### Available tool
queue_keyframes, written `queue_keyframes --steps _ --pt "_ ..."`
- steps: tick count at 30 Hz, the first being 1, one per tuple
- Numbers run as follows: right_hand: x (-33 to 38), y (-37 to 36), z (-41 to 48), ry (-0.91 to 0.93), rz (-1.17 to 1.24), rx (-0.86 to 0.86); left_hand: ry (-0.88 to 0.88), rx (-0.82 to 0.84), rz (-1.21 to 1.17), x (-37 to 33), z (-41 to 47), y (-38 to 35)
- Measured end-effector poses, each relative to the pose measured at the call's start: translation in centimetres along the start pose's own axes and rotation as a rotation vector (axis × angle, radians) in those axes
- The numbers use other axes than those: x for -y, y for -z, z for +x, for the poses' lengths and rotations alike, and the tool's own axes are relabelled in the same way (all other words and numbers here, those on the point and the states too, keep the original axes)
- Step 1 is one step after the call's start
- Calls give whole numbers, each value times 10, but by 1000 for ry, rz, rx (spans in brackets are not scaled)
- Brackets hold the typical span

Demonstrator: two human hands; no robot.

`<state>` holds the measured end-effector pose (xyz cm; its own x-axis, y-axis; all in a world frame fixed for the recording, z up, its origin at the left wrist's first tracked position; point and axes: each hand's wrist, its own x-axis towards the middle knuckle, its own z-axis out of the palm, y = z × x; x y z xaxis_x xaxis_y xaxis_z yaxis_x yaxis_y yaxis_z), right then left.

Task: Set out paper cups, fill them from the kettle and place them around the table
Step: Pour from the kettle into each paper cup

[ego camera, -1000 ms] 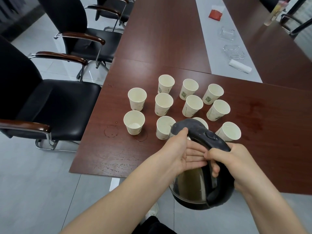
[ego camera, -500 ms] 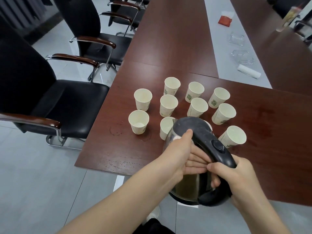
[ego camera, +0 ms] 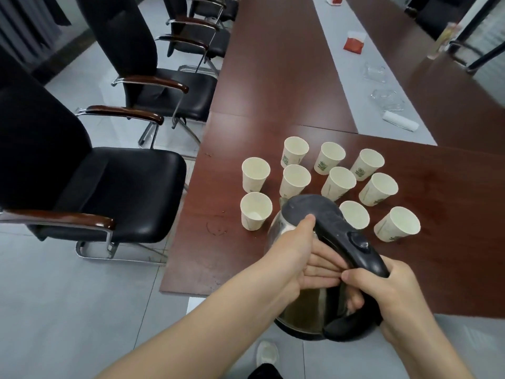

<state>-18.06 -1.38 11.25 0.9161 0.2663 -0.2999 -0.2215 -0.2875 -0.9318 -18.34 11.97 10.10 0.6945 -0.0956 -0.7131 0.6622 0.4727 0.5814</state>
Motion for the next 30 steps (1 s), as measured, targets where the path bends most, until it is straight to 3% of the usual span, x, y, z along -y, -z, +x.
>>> queue_keyframes --steps 11,30 --pt "13 -72 -3 -85 33 -107 91 84 44 -20 -4 64" --pt "39 -72 18 -235 -84 -86 127 65 -9 -33 5 63"
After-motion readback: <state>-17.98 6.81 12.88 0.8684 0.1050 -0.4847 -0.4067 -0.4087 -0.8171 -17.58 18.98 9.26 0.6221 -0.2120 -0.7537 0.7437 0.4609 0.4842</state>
